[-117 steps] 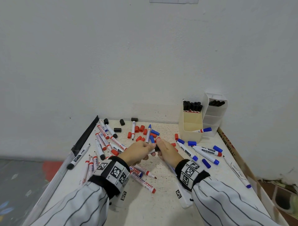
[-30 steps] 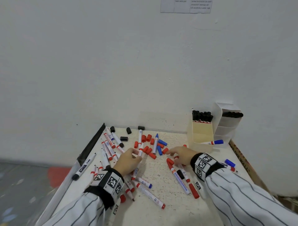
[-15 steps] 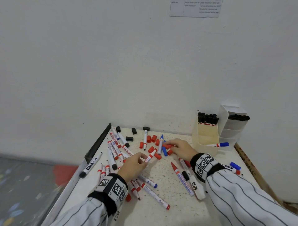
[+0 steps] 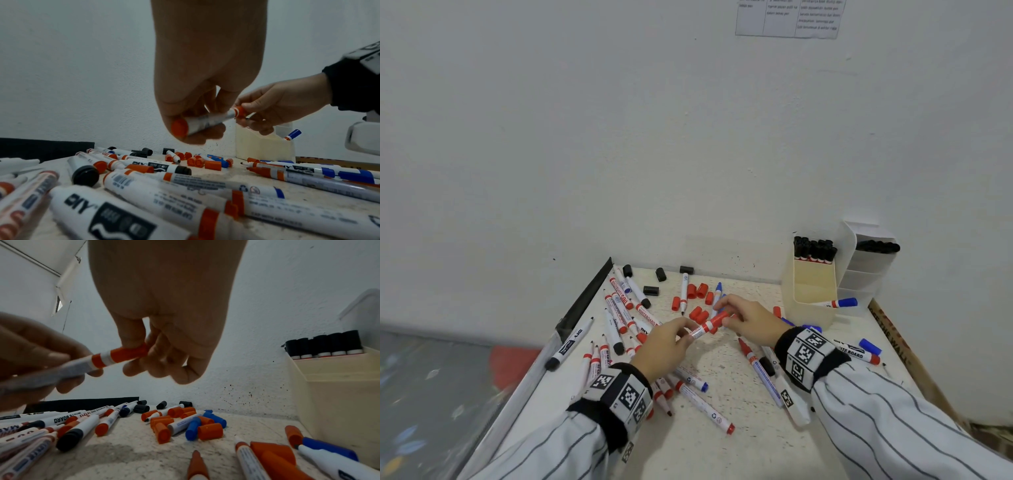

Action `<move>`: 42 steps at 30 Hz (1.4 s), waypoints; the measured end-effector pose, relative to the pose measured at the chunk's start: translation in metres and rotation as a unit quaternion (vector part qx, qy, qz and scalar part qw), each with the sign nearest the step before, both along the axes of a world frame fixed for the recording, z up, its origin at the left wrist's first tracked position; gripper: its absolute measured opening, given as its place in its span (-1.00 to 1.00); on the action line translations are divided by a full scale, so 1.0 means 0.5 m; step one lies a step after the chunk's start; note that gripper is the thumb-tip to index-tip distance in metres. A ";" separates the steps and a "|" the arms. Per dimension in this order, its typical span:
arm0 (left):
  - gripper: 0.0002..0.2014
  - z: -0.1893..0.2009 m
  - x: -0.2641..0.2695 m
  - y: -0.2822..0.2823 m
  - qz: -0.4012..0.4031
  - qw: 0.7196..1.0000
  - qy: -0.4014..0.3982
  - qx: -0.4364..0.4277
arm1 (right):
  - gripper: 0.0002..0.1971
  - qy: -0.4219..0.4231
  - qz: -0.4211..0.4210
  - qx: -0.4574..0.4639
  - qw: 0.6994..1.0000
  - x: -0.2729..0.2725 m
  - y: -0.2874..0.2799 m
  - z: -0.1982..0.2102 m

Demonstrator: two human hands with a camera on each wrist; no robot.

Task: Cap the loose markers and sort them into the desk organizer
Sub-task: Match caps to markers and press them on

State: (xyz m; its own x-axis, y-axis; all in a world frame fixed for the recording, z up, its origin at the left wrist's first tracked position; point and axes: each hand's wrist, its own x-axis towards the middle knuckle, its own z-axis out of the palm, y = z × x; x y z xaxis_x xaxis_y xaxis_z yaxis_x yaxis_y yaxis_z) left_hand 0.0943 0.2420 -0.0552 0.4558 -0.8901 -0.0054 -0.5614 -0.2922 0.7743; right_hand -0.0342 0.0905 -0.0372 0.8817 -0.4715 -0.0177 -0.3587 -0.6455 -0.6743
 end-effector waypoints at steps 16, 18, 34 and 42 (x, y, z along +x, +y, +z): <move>-0.77 0.055 0.006 0.021 -0.047 0.996 -0.077 -0.025 | -0.48 -0.121 -0.097 0.078 0.985 0.052 0.078 0.030; -0.74 0.068 0.009 0.025 -0.052 0.999 -0.001 -0.005 | -0.50 -0.122 -0.076 0.066 0.987 0.054 0.080 0.029; -0.47 0.051 0.075 0.086 0.016 0.988 0.108 0.108 | -0.69 -0.095 0.027 0.005 0.995 0.097 0.079 0.006; -0.77 -0.031 0.094 0.129 0.158 0.949 -0.038 0.271 | -0.84 -0.191 -0.112 -0.003 0.975 0.091 0.011 0.028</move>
State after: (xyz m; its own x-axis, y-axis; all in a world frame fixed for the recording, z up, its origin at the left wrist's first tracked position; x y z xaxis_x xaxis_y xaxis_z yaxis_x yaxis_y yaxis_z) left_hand 0.1412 0.3064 -0.0705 0.7172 -0.5848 -0.3790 -0.4278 -0.7988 0.4229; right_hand 0.0114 0.0960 -0.0234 0.6988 -0.6514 0.2955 -0.2142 -0.5847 -0.7824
